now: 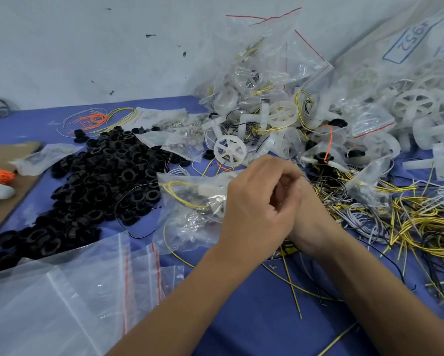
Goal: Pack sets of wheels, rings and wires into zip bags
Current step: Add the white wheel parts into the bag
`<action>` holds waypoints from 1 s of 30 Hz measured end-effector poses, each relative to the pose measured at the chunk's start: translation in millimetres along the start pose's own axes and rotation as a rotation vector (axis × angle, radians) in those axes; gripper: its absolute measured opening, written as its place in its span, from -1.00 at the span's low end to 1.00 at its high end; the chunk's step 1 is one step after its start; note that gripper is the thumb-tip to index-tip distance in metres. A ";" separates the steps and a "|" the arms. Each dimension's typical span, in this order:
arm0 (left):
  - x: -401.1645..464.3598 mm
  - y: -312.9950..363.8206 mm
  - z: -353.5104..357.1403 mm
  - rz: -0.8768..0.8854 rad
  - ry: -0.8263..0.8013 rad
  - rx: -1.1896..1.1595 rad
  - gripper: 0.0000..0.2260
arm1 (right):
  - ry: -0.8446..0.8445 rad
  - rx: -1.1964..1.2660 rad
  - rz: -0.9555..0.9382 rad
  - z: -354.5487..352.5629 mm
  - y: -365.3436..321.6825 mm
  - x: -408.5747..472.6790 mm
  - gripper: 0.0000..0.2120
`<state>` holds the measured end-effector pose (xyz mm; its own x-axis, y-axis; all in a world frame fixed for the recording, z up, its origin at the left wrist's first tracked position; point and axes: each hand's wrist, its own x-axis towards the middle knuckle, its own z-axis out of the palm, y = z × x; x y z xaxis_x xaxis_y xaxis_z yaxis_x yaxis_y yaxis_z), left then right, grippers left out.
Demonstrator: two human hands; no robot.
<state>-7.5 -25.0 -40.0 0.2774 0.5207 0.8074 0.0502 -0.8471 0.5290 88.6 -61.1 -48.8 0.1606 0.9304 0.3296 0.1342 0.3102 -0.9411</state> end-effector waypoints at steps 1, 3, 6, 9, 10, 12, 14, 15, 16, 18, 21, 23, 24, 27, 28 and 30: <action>0.4 1.2 0.2 -0.002 -0.003 -0.007 -0.87 | -0.046 -0.030 0.004 -1.1 0.4 -0.9 -0.64; 0.4 2.4 0.6 -0.004 -0.011 -0.017 -0.86 | -0.111 -0.101 0.024 -3.4 0.9 -2.5 -0.68; 0.8 1.2 0.2 0.000 -0.034 -0.021 -0.86 | -0.149 -0.184 0.014 -6.0 2.9 -1.5 -0.66; 0.6 -0.4 0.5 -0.035 -0.090 -0.019 -0.87 | -0.102 -0.202 -0.004 -5.1 6.7 -0.4 -0.60; -0.3 -0.4 1.3 -0.040 -0.112 -0.013 -0.87 | -0.080 -0.210 -0.024 -3.6 6.9 -1.4 -0.63; -2.9 -0.3 3.0 -0.034 -0.148 -0.003 -0.87 | -0.034 -0.285 -0.054 0.3 7.6 -4.4 -0.68; -3.9 -0.6 4.5 -0.036 -0.168 -0.012 -0.88 | 0.036 -0.328 -0.073 2.0 10.1 -4.2 -0.54; -3.7 -0.9 5.0 -0.040 -0.173 -0.018 -0.87 | 0.058 -0.326 -0.078 2.0 11.4 -4.1 -0.49; -3.7 -1.1 5.3 -0.043 -0.176 -0.025 -0.88 | 0.066 -0.307 -0.080 3.1 11.4 -4.3 -0.48; -4.0 -1.3 5.3 -0.042 -0.179 -0.036 -0.88 | 0.094 -0.273 -0.076 8.1 10.5 -5.2 -0.50; -4.5 -0.6 4.7 -0.028 -0.172 -0.038 -0.88 | 0.159 -0.236 -0.058 13.9 12.0 -6.6 -0.52; -3.5 -0.5 4.3 -0.019 -0.154 -0.036 -0.88 | 0.131 -0.236 -0.082 11.0 13.0 -6.1 -0.54; -2.9 -1.1 3.9 -0.018 -0.140 -0.034 -0.88 | 0.080 -0.251 -0.102 8.3 12.7 -4.9 -0.54; -1.2 -4.9 1.9 -0.052 -0.075 -0.033 -0.86 | -0.099 -0.317 -0.127 1.4 10.6 -1.4 -0.55; -1.1 -6.0 0.8 -0.080 -0.054 -0.045 -0.85 | -0.137 -0.334 -0.130 0.6 11.9 -0.2 -0.54; -1.6 -5.9 -0.3 -0.109 -0.044 -0.068 -0.85 | -0.211 -0.391 -0.129 -0.1 18.1 -0.3 -0.52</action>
<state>-8.5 -20.8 -44.3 0.3154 0.6028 0.7329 0.0173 -0.7758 0.6307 91.1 -55.8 -65.9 -0.0789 0.9212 0.3810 0.5054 0.3664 -0.7812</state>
